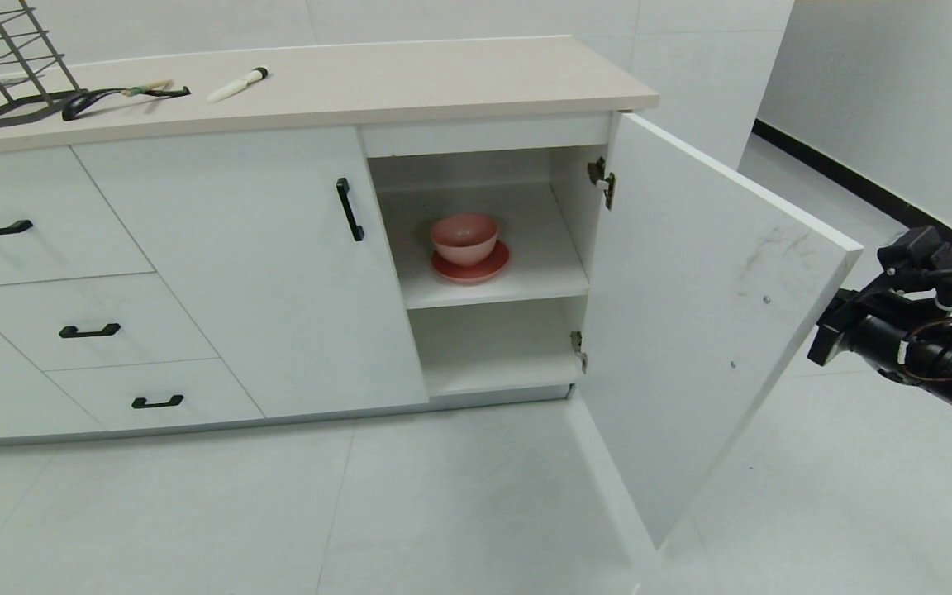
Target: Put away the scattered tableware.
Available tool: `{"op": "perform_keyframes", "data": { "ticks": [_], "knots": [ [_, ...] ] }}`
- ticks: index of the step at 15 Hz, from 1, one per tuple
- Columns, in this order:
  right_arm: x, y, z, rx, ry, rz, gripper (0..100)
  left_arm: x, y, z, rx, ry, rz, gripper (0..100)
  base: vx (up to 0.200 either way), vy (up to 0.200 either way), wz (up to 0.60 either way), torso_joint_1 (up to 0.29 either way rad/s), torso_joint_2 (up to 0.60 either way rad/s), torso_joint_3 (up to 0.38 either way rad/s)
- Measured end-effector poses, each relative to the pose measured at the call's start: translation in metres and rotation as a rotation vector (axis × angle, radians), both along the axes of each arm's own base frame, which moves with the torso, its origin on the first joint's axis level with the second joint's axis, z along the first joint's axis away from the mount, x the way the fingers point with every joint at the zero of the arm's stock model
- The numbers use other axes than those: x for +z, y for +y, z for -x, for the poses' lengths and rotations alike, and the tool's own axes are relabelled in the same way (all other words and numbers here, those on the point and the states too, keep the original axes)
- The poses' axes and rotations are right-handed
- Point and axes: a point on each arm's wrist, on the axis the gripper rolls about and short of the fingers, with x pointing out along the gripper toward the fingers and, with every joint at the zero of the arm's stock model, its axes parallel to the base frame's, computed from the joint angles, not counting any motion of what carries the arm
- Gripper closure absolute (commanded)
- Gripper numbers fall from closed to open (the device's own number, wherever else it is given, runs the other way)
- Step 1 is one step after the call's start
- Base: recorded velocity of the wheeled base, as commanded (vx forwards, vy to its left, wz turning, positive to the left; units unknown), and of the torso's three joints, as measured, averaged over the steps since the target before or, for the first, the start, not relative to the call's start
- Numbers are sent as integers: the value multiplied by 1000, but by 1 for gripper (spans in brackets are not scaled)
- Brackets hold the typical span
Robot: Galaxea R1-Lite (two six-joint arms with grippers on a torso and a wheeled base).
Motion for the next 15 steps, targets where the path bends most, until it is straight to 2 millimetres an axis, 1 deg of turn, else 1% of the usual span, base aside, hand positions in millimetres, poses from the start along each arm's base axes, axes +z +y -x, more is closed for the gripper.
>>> {"op": "perform_keyframes", "data": {
  "ticks": [3, 6, 9, 11, 15],
  "knots": [
    [1, 10, 9, 31, 2, 4, 100, 0, 0, 0, 1, 0, 4, 0, 0, 0, 0, 0, 0, 0],
    [0, 28, 17, 99, 7, 6, 100, 0, 0, 0, 1, 0, 3, 0, 0, 0, 0, 0, 0, 0],
    [-1, 52, 22, 182, 4, 17, 100, 0, 0, 0, 1, 0, 3, 0, 0, 0, 0, 0, 0, 0],
    [-1, 66, 21, 227, -1, 21, 100, 0, 0, 0, 1, 0, 3, 0, 0, 0, 0, 0, 0, 0],
    [4, 92, 14, 303, -39, 19, 100, 0, 0, 0, 1, 0, 3, 0, 0, 0, 0, 0, 0, 0]
  ]
}}
